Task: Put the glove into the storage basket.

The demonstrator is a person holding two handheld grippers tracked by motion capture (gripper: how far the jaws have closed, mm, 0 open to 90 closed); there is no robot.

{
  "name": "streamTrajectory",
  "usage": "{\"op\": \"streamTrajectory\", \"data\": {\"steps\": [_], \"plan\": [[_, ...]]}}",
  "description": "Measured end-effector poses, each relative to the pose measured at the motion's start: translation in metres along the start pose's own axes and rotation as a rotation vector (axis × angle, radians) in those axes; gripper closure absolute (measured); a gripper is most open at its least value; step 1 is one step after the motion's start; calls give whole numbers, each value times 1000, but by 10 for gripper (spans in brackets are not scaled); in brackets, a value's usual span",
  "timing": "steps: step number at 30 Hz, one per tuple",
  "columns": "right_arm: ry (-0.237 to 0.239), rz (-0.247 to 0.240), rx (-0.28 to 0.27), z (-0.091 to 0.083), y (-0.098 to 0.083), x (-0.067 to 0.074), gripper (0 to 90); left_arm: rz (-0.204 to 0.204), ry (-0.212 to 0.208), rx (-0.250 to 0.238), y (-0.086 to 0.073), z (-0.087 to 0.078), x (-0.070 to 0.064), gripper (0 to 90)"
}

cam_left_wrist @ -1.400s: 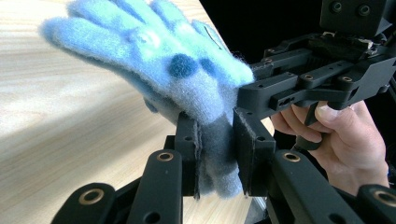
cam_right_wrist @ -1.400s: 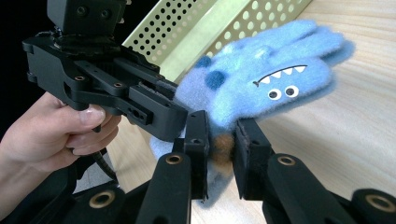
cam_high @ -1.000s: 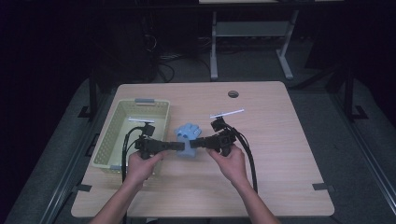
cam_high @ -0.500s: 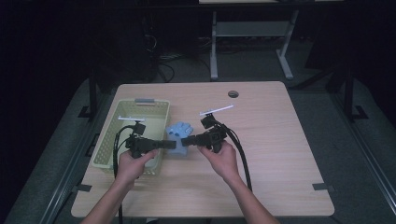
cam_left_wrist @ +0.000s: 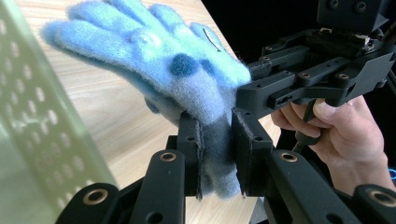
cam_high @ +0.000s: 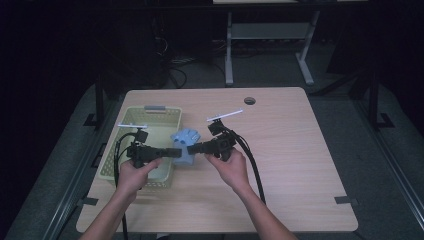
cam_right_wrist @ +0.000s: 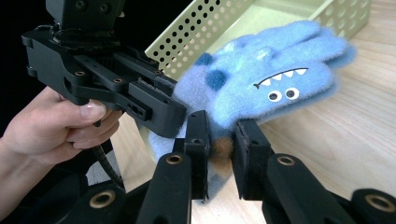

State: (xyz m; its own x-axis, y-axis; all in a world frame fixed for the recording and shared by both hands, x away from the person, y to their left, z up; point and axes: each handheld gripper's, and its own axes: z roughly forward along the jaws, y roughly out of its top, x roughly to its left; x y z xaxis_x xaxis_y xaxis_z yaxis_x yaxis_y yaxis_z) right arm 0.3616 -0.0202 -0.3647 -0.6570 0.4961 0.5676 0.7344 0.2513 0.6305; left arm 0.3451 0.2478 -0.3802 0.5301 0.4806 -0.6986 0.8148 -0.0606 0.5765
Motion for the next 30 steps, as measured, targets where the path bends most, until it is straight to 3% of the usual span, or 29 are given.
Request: {"op": "streamTrajectory", "data": {"steps": [13,30], "plan": [[13,-25,9,20,10,13,771,-17,10,-25,-4,-24,9,744],[41,-45,21,39,17,21,771,-20,44,-24,-6,-44,12,745]]}}
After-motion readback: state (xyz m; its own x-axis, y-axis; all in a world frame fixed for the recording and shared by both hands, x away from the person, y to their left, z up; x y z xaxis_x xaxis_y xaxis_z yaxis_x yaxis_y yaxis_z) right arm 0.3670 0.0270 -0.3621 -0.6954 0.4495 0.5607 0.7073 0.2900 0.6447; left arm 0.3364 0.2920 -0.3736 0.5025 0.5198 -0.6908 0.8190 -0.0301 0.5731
